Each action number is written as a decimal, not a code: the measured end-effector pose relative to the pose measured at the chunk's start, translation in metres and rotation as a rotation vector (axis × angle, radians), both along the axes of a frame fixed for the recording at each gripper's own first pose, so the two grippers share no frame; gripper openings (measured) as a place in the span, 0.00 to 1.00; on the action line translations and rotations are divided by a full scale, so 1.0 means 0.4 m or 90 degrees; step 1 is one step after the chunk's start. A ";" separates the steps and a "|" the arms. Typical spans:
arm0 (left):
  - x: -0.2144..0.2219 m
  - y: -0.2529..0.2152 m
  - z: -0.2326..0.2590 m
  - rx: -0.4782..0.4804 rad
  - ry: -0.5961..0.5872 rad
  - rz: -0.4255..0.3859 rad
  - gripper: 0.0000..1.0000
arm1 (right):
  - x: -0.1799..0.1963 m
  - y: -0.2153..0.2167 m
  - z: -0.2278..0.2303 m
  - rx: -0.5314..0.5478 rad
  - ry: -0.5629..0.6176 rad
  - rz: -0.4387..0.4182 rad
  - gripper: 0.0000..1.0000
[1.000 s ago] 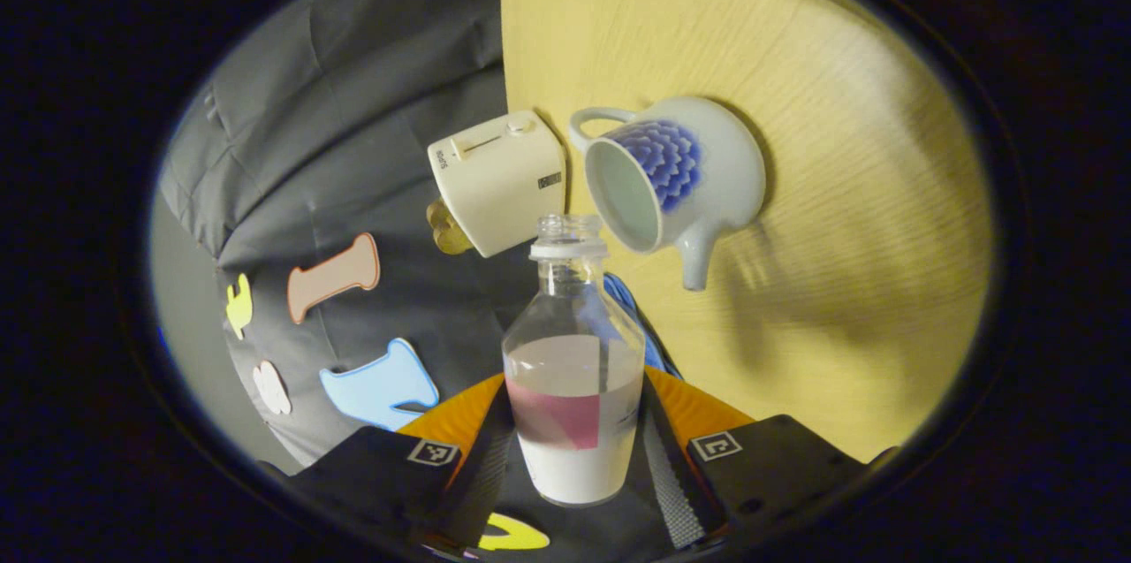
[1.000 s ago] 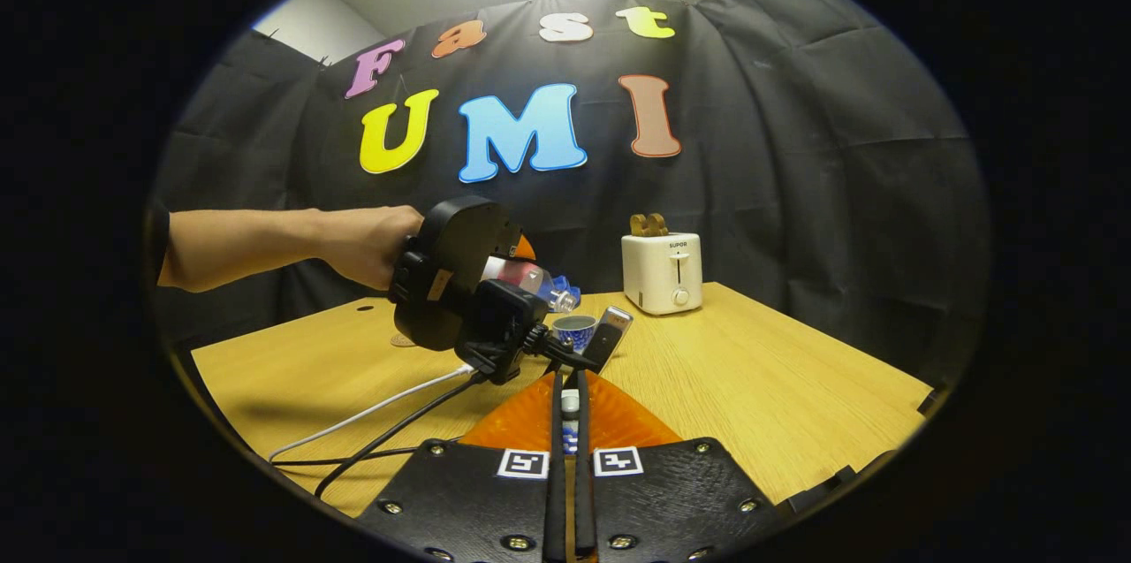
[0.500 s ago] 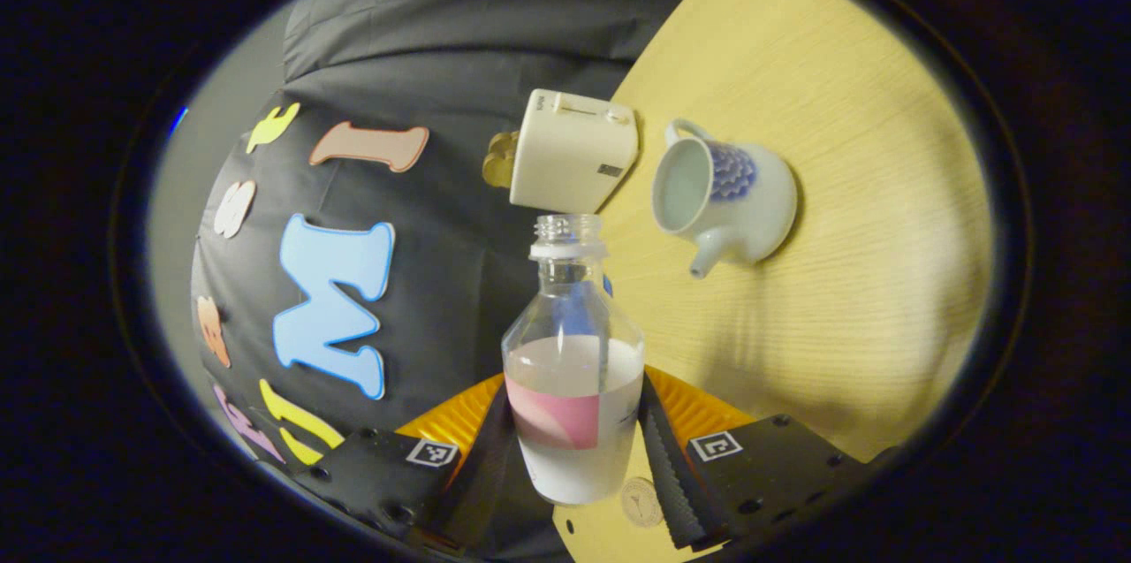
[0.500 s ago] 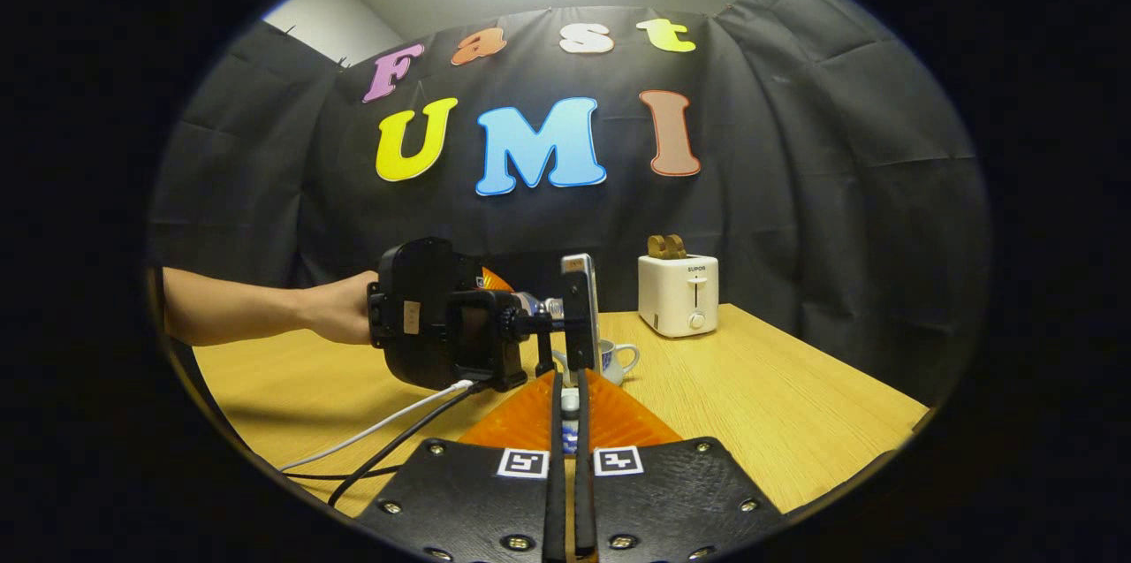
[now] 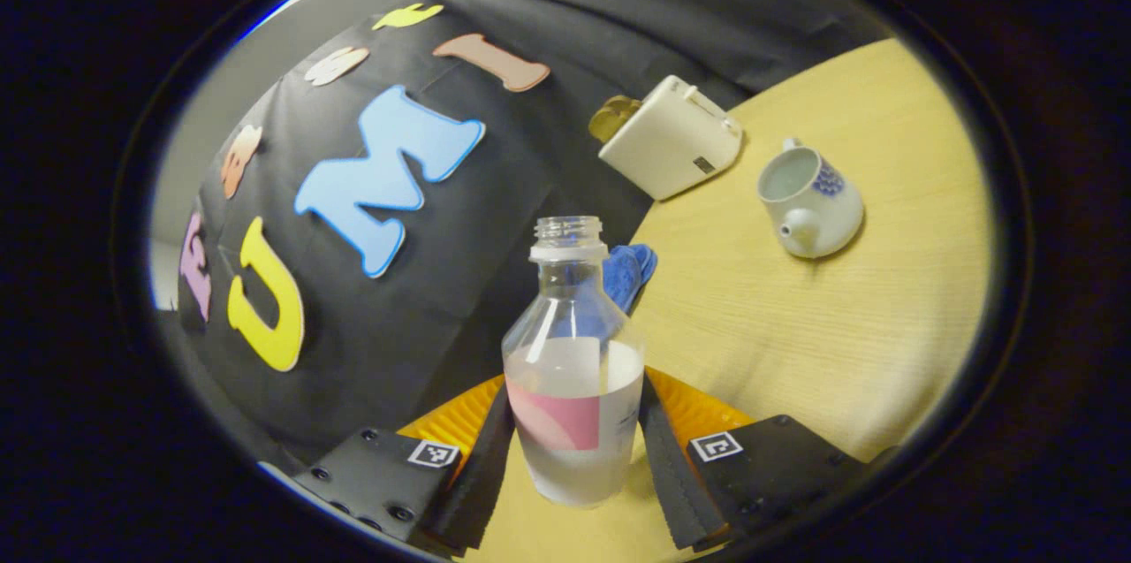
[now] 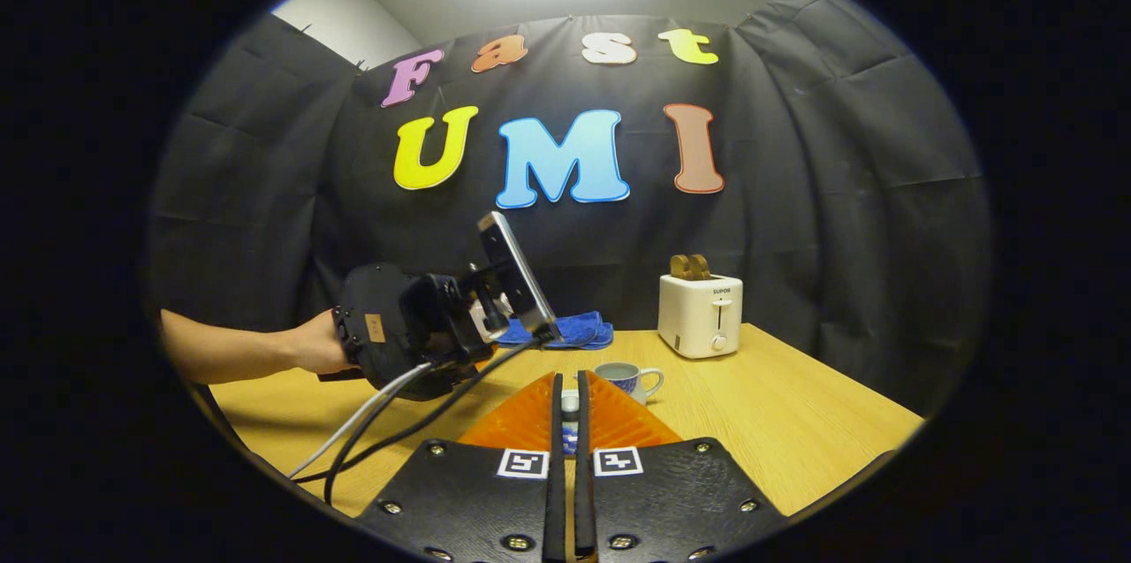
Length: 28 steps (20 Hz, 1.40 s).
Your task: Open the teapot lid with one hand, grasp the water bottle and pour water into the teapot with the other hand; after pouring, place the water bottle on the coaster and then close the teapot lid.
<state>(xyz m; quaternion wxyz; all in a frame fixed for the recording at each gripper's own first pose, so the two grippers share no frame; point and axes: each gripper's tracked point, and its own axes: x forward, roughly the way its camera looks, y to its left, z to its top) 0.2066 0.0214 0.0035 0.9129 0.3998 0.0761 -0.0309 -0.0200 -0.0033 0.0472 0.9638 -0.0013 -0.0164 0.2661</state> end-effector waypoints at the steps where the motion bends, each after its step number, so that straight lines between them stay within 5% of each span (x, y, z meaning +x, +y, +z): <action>1: -0.009 0.018 0.010 -0.057 -0.010 0.004 0.87 | 0.009 0.005 -0.005 -0.002 0.004 -0.001 0.04; 5: -0.045 0.105 0.059 -0.296 -0.042 0.026 0.87 | 0.037 0.018 -0.020 -0.009 0.011 -0.004 0.04; 10: -0.045 0.211 0.055 -0.423 -0.070 0.057 0.87 | 0.060 0.046 -0.026 -0.012 0.017 0.002 0.04; 22: 0.051 0.354 0.029 -0.574 -0.103 0.076 0.87 | 0.082 0.081 -0.041 -0.018 0.026 0.008 0.04; 28: 0.100 0.370 -0.023 -0.558 -0.086 0.089 0.86 | 0.096 0.067 -0.045 -0.014 0.029 -0.001 0.04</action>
